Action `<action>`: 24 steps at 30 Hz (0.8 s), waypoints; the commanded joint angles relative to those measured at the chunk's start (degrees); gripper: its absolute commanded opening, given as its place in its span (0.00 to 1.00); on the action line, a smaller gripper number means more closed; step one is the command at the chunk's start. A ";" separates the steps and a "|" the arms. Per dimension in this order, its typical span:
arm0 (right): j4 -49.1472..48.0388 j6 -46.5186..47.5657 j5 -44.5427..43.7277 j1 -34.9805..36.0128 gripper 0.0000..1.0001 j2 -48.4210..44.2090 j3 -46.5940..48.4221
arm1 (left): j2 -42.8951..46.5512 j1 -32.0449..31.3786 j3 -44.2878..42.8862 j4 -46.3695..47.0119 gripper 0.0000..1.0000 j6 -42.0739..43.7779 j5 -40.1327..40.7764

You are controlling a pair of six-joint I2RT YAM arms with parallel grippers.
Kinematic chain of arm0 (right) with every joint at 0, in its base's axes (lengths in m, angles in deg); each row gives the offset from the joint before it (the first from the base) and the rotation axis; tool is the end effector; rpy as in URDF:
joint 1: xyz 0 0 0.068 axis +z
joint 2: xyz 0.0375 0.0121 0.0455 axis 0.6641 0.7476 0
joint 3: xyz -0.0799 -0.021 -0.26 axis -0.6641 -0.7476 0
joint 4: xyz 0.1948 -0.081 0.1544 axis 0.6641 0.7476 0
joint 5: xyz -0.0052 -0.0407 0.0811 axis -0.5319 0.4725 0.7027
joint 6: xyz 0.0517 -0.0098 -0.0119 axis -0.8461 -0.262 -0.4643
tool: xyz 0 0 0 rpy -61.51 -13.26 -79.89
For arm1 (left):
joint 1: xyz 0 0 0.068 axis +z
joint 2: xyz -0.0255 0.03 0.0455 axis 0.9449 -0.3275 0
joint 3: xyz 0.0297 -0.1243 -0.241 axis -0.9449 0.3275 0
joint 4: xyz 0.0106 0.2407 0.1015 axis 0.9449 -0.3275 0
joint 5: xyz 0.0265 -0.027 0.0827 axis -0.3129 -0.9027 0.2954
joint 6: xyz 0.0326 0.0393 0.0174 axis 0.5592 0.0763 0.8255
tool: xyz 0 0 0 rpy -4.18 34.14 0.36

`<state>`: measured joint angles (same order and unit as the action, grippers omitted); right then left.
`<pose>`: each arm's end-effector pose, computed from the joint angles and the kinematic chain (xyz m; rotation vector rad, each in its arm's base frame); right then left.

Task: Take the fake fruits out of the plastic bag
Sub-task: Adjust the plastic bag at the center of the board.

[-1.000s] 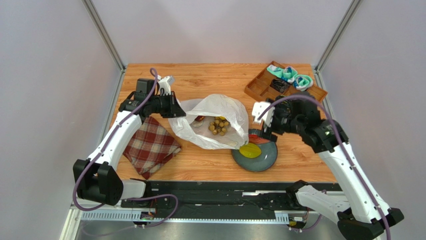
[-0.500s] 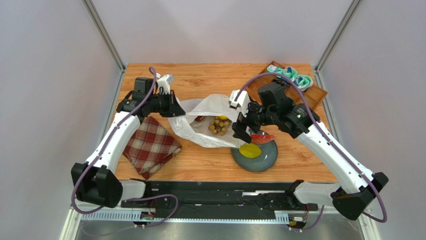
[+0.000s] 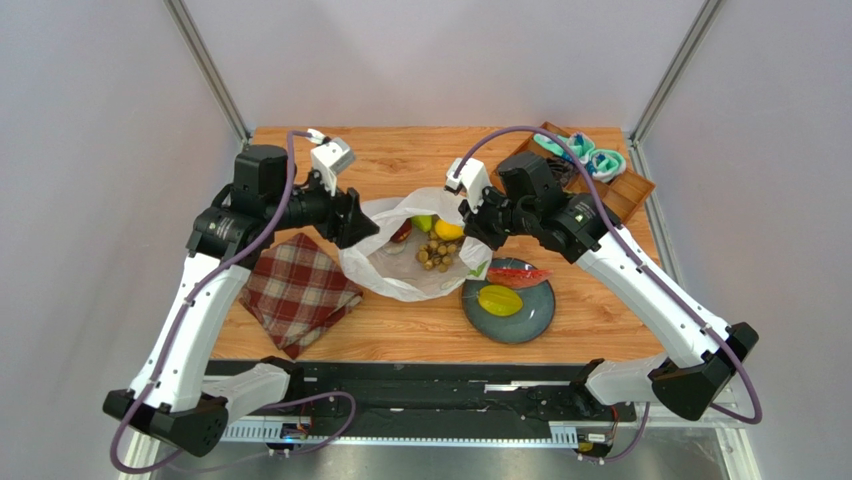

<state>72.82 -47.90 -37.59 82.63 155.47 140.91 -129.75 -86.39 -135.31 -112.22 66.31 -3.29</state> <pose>0.1962 0.1804 0.3955 -1.2625 1.9501 0.4249 0.1968 -0.0749 0.4160 0.6547 2.0455 -0.7693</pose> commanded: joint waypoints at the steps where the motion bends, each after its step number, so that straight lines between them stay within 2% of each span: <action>1: -3.29 -8.17 2.03 -0.06 0.00 0.65 3.51 | -1.11 -9.53 -5.70 -2.47 0.75 11.09 -6.46; 2: -4.08 -9.23 2.12 -0.23 0.00 1.26 4.12 | -2.34 -11.89 -6.05 -2.38 0.74 11.53 -7.17; 5: -4.88 -12.84 3.34 -1.55 0.00 2.41 6.23 | -7.26 -13.76 -5.45 -0.64 0.67 11.97 -6.65; 7: -5.14 -13.55 3.43 -1.73 0.00 3.20 8.34 | -9.64 -13.76 -1.68 3.13 0.65 10.05 -3.16; 10: -5.67 -15.22 4.31 -2.17 0.00 3.38 9.23 | -12.10 -13.76 4.13 13.66 0.64 7.06 1.42; 13: -6.02 -17.94 5.89 -2.52 0.00 2.94 8.27 | -14.65 -14.11 7.47 20.09 0.61 2.14 2.67; 17: -6.46 -19.27 8.26 -2.87 0.00 2.24 6.33 | -19.56 -15.60 7.48 21.96 0.56 -1.29 2.40; 19: -6.55 -21.20 9.93 -2.87 0.00 1.89 5.54 | -23.17 -15.61 6.43 22.14 0.57 -5.68 6.25; 20: -6.29 -21.20 10.55 -2.87 0.00 1.62 5.28 | -25.53 -15.43 5.82 21.79 0.63 -6.91 7.75; 24: -5.93 -21.11 11.43 -2.96 0.00 -0.40 2.90 | -29.15 -14.64 3.18 20.47 0.74 -13.14 13.81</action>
<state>68.39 -66.96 -28.97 79.94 158.79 145.24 -156.21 -101.65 -128.58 -93.60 61.30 3.77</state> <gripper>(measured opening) 0.013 0.702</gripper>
